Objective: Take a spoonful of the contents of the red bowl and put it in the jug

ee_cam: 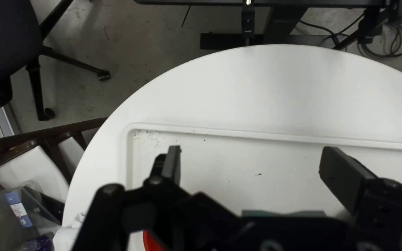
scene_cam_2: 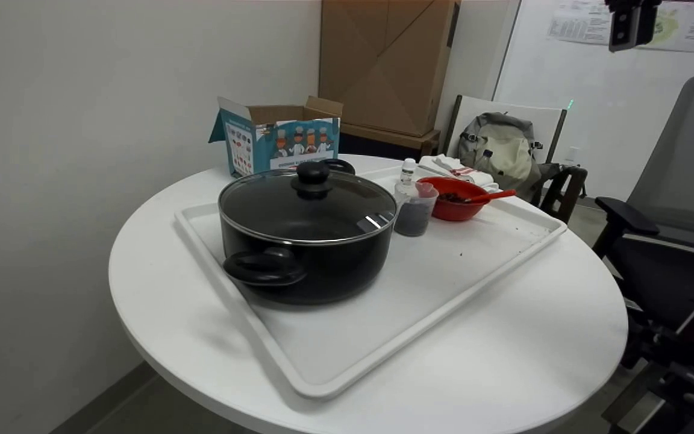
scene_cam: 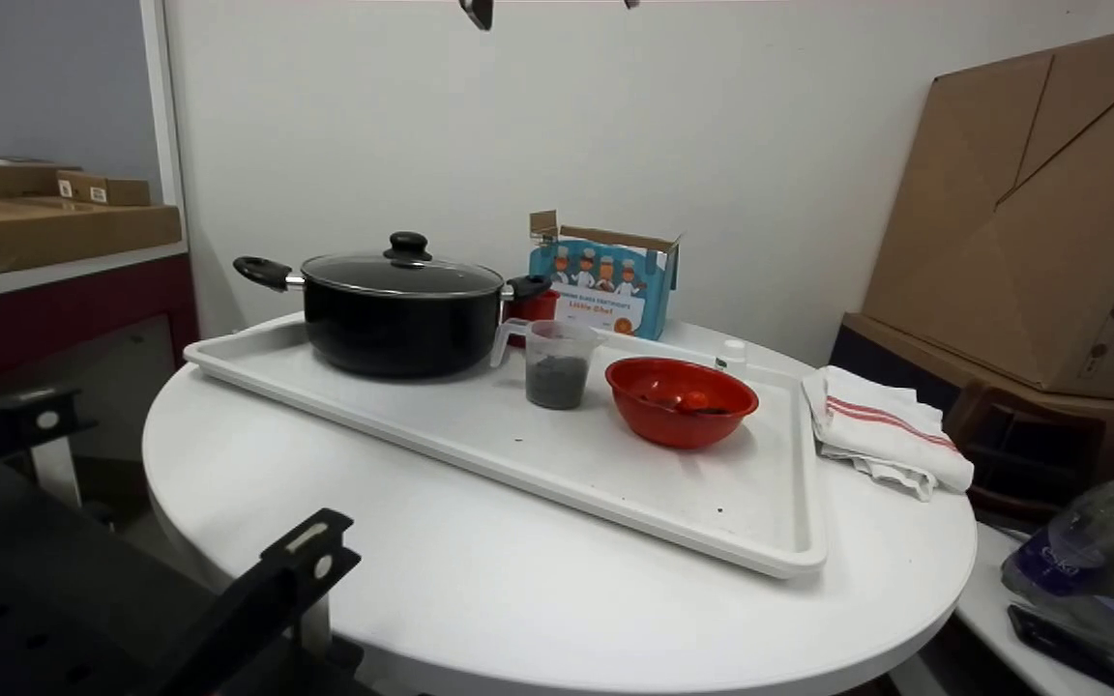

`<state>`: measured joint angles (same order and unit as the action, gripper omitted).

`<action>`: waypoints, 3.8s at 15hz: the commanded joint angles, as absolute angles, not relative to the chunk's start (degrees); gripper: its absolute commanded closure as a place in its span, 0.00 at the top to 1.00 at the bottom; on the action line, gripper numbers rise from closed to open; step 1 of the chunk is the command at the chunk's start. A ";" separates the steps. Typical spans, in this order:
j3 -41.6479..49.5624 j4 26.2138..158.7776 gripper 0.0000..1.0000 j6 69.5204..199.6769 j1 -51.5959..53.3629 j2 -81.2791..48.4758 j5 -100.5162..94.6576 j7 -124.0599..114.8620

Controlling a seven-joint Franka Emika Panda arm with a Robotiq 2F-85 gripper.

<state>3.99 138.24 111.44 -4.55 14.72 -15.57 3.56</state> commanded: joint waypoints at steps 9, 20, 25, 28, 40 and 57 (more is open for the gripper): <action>7.87 123.40 1.00 120.58 -8.03 -4.68 -16.55 5.92; 5.75 105.22 1.00 118.37 -8.76 -22.04 -7.43 11.82; 5.77 101.61 1.00 114.53 -9.27 -26.31 -7.76 14.62; 6.18 102.44 1.00 113.41 -10.20 -26.87 -8.44 16.06; 6.99 102.83 1.00 114.02 -13.66 -33.66 -9.44 18.21; 7.21 94.11 1.00 109.51 -12.77 -44.03 -14.71 18.31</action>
